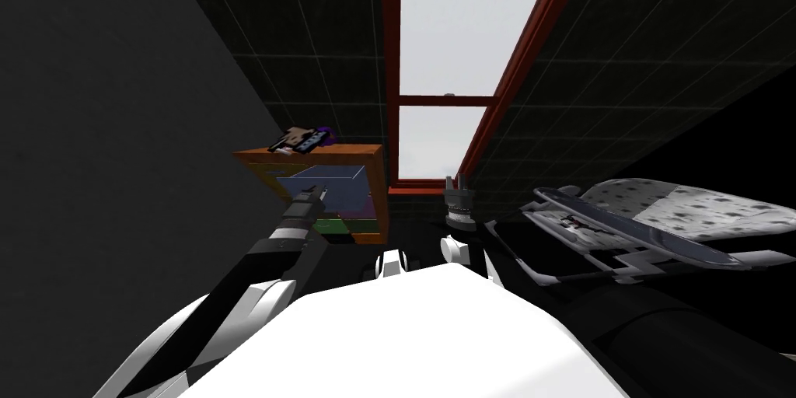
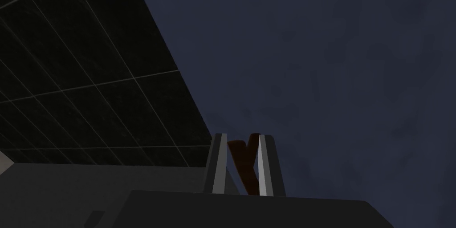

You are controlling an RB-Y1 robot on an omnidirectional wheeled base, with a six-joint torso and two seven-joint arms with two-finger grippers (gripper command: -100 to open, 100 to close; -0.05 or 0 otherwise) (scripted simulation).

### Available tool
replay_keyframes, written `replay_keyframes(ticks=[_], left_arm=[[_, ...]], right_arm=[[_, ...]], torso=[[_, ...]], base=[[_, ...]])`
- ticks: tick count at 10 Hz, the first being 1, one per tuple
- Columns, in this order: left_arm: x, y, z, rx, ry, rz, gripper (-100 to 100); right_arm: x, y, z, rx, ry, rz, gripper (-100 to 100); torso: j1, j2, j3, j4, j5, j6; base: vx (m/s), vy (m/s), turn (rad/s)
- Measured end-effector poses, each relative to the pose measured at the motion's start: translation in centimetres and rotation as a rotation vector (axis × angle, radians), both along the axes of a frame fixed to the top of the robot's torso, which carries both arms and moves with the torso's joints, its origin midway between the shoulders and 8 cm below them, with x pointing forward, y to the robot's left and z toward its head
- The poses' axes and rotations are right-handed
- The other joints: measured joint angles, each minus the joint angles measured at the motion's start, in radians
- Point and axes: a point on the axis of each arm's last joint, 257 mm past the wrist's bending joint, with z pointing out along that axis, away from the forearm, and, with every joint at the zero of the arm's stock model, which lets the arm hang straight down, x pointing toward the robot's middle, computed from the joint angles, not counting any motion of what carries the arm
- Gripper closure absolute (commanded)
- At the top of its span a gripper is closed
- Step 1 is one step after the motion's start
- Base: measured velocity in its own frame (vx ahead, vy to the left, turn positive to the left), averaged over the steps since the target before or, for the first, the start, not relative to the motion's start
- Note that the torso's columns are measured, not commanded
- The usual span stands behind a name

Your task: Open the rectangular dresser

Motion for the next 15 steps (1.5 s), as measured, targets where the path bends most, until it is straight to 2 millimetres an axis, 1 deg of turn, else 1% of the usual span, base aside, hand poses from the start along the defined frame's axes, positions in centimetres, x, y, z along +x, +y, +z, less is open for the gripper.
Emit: replay_keyframes(ticks=[1, 4, 7, 10, 12, 13, 15], left_arm=[[0.0, 0.0, -0.2, -0.001, 0.007, -0.002, -100], [1.0, 0.8, 0.9, 0.005, 0.008, -0.004, -100], [1.9, 1.9, 2.4, 0.01, 0.01, 0.0, -100], [2.7, 2.7, 3.7, 0.011, 0.011, 0.007, -100], [3.5, 3.2, 4.6, 0.008, 0.019, 0.016, -100], [3.6, 3.3, 4.5, 0.006, 0.024, 0.019, 0], [3.6, 3.4, 4.3, 0.006, 0.029, 0.021, 0]], right_arm=[[0.0, 0.0, 0.0, 0.0, 0.0, 0.0, 0], [0.0, 0.0, 0.0, 0.0, 0.0, 0.0, 0], [0.0, 0.0, 0.0, 0.0, 0.0, 0.0, 0], [0.0, 0.0, 0.0, 0.0, 0.0, 0.0, 0], [0.0, 0.0, 0.0, 0.0, 0.0, 0.0, 0], [0.0, 0.0, 0.0, 0.0, 0.0, 0.0, 0], [0.0, 0.0, 0.0, 0.0, 0.0, 0.0, 0]], torso=[[0.0, -0.004, -0.003, -0.001, 0.0, 0.0], [-0.005, -0.011, -0.01, 0.002, -0.005, 0.001], [-0.005, 0.003, -0.001, 0.007, -0.005, 0.0], [-0.005, 0.001, -0.002, 0.006, -0.005, 0.0], [-0.007, 0.002, -0.002, 0.009, -0.008, 0.0], [-0.007, 0.002, -0.002, 0.009, -0.007, 0.0], [-0.006, 0.001, -0.002, 0.007, -0.006, 0.0]], base=[[-0.108, -0.008, -0.011], [-0.013, -0.035, -0.02], [-0.023, -0.03, -0.017], [-0.035, -0.022, -0.016], [-0.037, -0.033, -0.012], [0.0, 0.0, 0.0], [0.0, 0.0, 0.0]])
